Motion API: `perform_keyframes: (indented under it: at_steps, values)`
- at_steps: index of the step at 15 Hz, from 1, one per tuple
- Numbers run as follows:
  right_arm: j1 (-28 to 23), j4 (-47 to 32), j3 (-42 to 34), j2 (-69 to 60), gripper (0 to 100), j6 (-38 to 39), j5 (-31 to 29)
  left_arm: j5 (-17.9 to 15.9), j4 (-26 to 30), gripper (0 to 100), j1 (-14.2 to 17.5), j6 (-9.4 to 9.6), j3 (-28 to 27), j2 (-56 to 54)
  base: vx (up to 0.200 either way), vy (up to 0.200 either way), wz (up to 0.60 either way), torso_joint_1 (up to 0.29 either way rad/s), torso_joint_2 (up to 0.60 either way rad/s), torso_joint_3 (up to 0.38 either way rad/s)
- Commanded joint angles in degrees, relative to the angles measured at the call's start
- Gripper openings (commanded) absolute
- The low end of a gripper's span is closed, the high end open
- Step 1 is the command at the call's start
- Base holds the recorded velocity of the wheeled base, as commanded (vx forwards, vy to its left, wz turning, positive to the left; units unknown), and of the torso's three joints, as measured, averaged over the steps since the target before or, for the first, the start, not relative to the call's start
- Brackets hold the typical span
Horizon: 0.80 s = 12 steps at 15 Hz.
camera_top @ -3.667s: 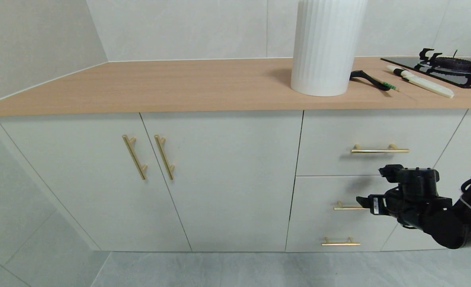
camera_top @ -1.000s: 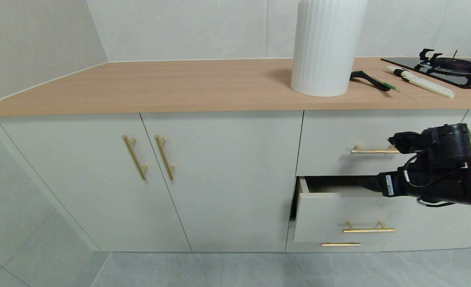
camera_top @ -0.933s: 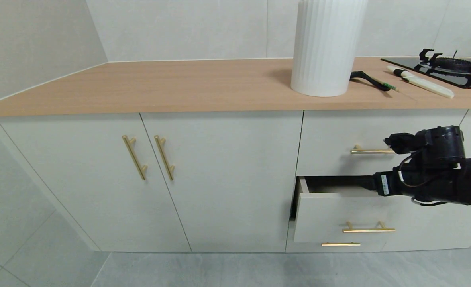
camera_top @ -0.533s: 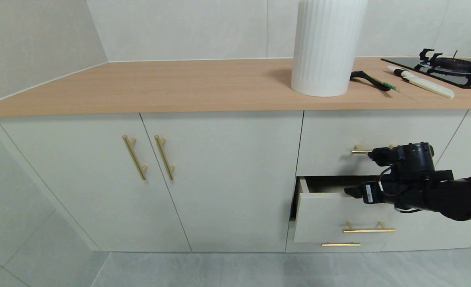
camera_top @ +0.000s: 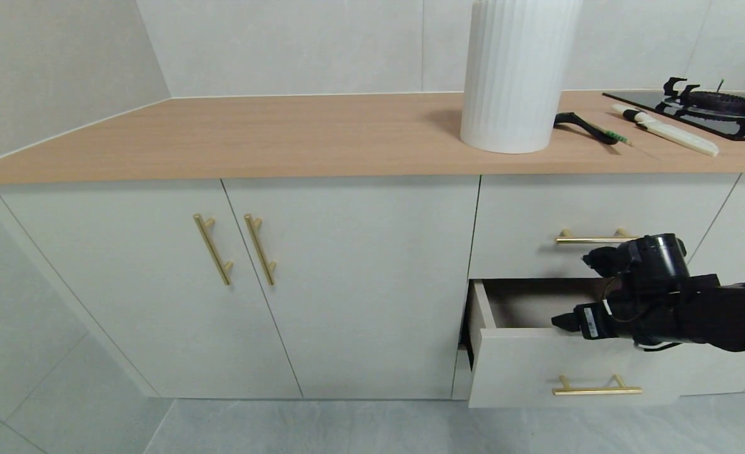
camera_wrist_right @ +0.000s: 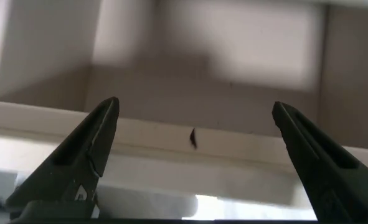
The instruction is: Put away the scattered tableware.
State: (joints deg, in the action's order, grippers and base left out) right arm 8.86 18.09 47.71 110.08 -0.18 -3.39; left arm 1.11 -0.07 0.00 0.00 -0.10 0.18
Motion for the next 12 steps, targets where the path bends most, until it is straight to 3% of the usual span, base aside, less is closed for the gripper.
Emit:
perform_keyframes:
  at_steps: [1, 8, 12]
  values:
    - [0.01, -3.15, 0.36, -3.73, 100, -0.26, 0.40, 0.03, -0.01, 100, 0.00, 0.00, 0.01, -0.01, 0.000, 0.000, 0.00, 0.000, 0.00, 0.000]
    - [2.21, -37.95, 7.31, -10.06, 100, -2.54, 1.54, 0.03, -0.01, 100, 0.00, 0.00, 0.01, -0.01, 0.000, 0.000, 0.00, 0.000, 0.00, 0.000]
    - [4.15, -45.16, 7.13, -10.15, 100, -2.81, 1.28, 0.03, -0.01, 100, 0.00, 0.00, 0.01, -0.01, 0.000, 0.000, 0.00, 0.000, 0.00, 0.000]
